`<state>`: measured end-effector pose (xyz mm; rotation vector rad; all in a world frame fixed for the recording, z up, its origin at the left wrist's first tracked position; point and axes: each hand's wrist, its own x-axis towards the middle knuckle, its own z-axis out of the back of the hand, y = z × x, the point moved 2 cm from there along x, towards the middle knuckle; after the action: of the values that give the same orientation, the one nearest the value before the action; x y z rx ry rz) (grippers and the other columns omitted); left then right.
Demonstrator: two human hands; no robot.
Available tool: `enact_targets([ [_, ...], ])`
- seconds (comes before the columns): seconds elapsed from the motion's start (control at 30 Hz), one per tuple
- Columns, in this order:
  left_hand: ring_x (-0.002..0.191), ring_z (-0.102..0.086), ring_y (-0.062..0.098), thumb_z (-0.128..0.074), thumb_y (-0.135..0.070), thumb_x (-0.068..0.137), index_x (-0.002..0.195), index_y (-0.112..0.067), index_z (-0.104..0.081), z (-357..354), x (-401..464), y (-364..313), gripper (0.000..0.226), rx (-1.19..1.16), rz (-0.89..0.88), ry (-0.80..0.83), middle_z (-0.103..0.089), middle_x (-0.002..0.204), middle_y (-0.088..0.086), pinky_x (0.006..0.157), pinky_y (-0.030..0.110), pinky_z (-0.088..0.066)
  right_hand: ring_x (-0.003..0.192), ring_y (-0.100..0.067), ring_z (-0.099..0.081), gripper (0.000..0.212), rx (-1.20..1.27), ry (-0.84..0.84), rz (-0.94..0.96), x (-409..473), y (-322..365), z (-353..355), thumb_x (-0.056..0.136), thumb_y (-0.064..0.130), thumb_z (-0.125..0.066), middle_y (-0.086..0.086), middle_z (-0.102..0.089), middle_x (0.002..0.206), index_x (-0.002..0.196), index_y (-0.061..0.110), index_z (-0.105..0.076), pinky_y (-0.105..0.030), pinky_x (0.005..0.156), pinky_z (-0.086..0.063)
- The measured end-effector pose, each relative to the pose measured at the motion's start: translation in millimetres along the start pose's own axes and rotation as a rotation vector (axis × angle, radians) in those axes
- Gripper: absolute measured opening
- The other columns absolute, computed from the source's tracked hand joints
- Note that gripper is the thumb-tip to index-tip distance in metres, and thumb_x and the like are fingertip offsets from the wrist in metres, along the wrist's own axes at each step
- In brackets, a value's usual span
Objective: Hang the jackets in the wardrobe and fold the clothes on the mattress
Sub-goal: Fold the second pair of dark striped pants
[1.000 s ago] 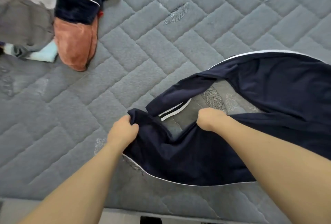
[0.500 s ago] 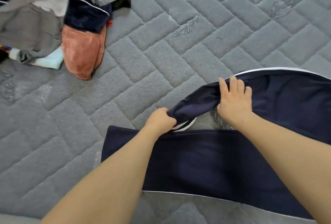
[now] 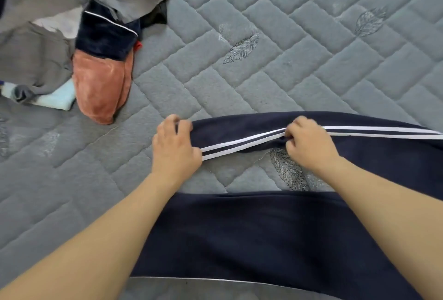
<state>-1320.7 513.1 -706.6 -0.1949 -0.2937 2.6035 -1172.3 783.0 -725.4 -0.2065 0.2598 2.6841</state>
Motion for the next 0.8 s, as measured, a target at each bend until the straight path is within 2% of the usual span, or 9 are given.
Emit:
enact_targets([
  [0.07,0.136,-0.031,0.035,-0.054,-0.034,0.072,0.139,-0.017,-0.042,-13,17,-15,0.070,-0.056,0.006,0.204,-0.033,0.148,0.012,0.110,0.053,-0.031,0.110,-0.039,-0.050,0.044,0.000,-0.062,-0.104,15,-7,-3,0.080,0.015,-0.056,-0.015,-0.050,0.126,0.123,0.009,-0.056,-0.049,0.090,-0.044],
  [0.2,0.147,-0.007,0.029,-0.062,-0.055,0.074,0.147,-0.032,-0.018,-44,29,-20,0.088,0.119,-0.033,0.572,-0.006,0.159,0.005,0.117,0.059,-0.010,0.125,-0.038,-0.044,0.073,-0.156,0.314,-0.163,30,-24,-14,0.085,0.029,-0.059,-0.013,-0.039,0.144,0.148,0.016,-0.025,-0.048,0.102,-0.035],
  [0.27,0.138,-0.024,0.030,-0.062,-0.041,0.080,0.137,-0.025,-0.034,-47,21,-16,0.064,0.297,-0.161,0.515,-0.019,0.154,0.008,0.111,0.052,-0.030,0.120,-0.036,-0.046,0.064,-0.199,0.298,-0.145,29,-26,-17,0.086,0.029,-0.059,-0.012,-0.041,0.137,0.142,0.015,-0.031,-0.047,0.096,-0.039],
  [0.33,0.113,-0.046,0.028,-0.053,-0.018,0.086,0.113,-0.016,-0.048,-42,16,-15,0.027,0.268,-0.213,0.361,-0.045,0.130,0.006,0.085,0.042,-0.046,0.114,-0.035,-0.048,0.047,-0.228,0.264,-0.123,28,-28,-17,0.087,0.023,-0.056,-0.012,-0.045,0.128,0.131,0.014,-0.040,-0.045,0.090,-0.041],
  [0.47,0.070,-0.053,0.029,-0.044,-0.003,0.086,0.095,-0.012,-0.047,-10,26,-18,0.014,-0.012,-0.035,0.294,-0.049,0.073,0.002,0.059,0.039,-0.043,0.103,-0.032,-0.057,0.024,-0.209,0.238,-0.031,34,-36,-2,0.089,0.018,-0.048,-0.008,-0.056,0.112,0.111,0.018,-0.056,-0.040,0.086,-0.042],
  [0.57,0.076,-0.053,0.032,-0.042,-0.002,0.081,0.089,-0.013,-0.050,27,45,-23,0.016,0.001,0.032,0.357,-0.053,0.077,0.005,0.064,0.035,-0.039,0.099,-0.032,-0.059,0.009,-0.170,0.401,0.021,40,-38,21,0.088,0.020,-0.050,-0.007,-0.056,0.100,0.083,0.019,-0.058,-0.036,0.080,-0.042],
  [0.67,0.093,-0.058,0.031,-0.041,-0.005,0.088,0.088,-0.009,-0.060,60,72,-25,0.020,0.123,0.022,0.691,-0.064,0.098,0.011,0.074,0.031,-0.040,0.088,-0.030,-0.058,0.022,-0.032,0.617,-0.110,50,-35,52,0.088,0.018,-0.050,-0.009,-0.060,0.087,0.066,0.019,-0.051,-0.032,0.071,-0.041],
  [0.73,0.102,-0.059,0.034,-0.041,-0.011,0.091,0.098,-0.007,-0.065,77,95,-22,0.025,0.223,0.045,0.666,-0.065,0.113,0.016,0.083,0.031,-0.044,0.086,-0.031,-0.055,0.022,-0.015,0.513,-0.149,66,-33,72,0.090,0.019,-0.047,-0.015,-0.063,0.095,0.069,0.016,-0.051,-0.032,0.071,-0.040],
  [0.8,0.108,-0.059,0.036,-0.044,-0.016,0.089,0.108,-0.009,-0.062,89,120,-19,0.027,0.224,0.114,0.411,-0.062,0.121,0.018,0.089,0.037,-0.046,0.095,-0.036,-0.056,0.014,-0.061,0.221,-0.121,84,-28,88,0.091,0.016,-0.045,-0.018,-0.061,0.106,0.083,0.010,-0.054,-0.038,0.075,-0.040],
])
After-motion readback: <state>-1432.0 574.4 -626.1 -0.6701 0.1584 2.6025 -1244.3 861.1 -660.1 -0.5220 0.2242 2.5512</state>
